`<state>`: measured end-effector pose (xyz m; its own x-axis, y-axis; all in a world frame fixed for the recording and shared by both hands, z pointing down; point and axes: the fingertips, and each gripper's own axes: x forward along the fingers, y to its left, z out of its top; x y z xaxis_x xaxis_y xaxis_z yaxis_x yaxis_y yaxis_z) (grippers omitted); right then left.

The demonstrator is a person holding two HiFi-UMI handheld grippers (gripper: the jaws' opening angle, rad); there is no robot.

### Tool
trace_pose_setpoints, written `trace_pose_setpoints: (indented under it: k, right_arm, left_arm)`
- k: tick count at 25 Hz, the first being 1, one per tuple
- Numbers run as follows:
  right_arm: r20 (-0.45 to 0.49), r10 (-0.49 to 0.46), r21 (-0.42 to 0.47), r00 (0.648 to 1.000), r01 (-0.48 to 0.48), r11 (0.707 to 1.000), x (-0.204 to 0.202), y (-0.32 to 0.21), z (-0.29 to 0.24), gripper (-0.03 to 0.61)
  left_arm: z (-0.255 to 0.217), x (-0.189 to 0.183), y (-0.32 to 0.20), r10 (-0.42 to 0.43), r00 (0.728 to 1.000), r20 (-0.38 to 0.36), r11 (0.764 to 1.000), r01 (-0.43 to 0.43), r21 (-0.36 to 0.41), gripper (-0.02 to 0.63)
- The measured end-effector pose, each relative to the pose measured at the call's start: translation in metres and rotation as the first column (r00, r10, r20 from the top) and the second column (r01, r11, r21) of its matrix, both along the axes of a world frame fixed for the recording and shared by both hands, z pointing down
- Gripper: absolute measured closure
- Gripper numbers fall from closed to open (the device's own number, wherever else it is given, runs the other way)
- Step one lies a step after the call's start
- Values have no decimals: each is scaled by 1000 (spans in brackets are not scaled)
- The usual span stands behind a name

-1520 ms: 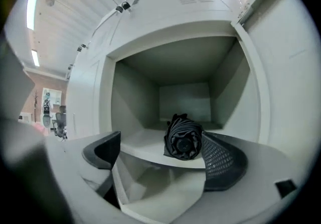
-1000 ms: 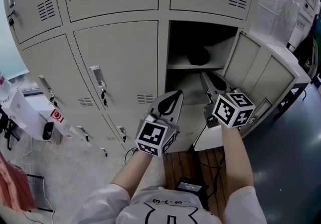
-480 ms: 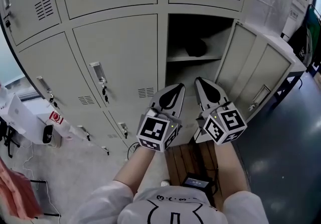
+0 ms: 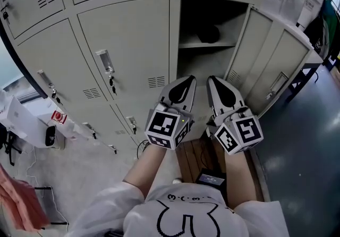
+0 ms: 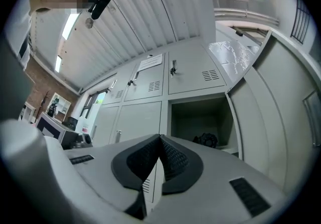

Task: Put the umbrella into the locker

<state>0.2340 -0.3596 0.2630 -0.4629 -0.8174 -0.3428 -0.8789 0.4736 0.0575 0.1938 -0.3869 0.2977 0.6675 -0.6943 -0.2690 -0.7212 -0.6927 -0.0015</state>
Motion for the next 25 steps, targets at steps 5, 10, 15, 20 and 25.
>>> trace_pose_setpoints:
  k: [5, 10, 15, 20, 25]
  right_arm:
    - [-12, 35, -12, 999, -35, 999, 0, 5, 7, 594]
    - [-24, 50, -24, 998, -50, 998, -2, 8, 12, 594]
    - [-34, 56, -20, 998, -57, 998, -4, 12, 11, 594]
    - [-34, 60, -16, 998, -60, 998, -6, 15, 10, 594]
    - [-35, 62, -19, 997, -63, 998, -8, 16, 11, 594]
  left_arm:
    - [4, 2, 7, 21, 1000, -5, 1000, -21, 0, 614]
    - [1, 3, 15, 40, 999, -8, 999, -40, 16, 614]
    - [-1, 7, 20, 55, 998, -7, 998, -54, 27, 614]
    - [-3, 9, 24, 65, 998, -6, 997, -64, 36, 614]
    - [-6, 11, 28, 75, 997, -3, 996, -74, 45, 614]
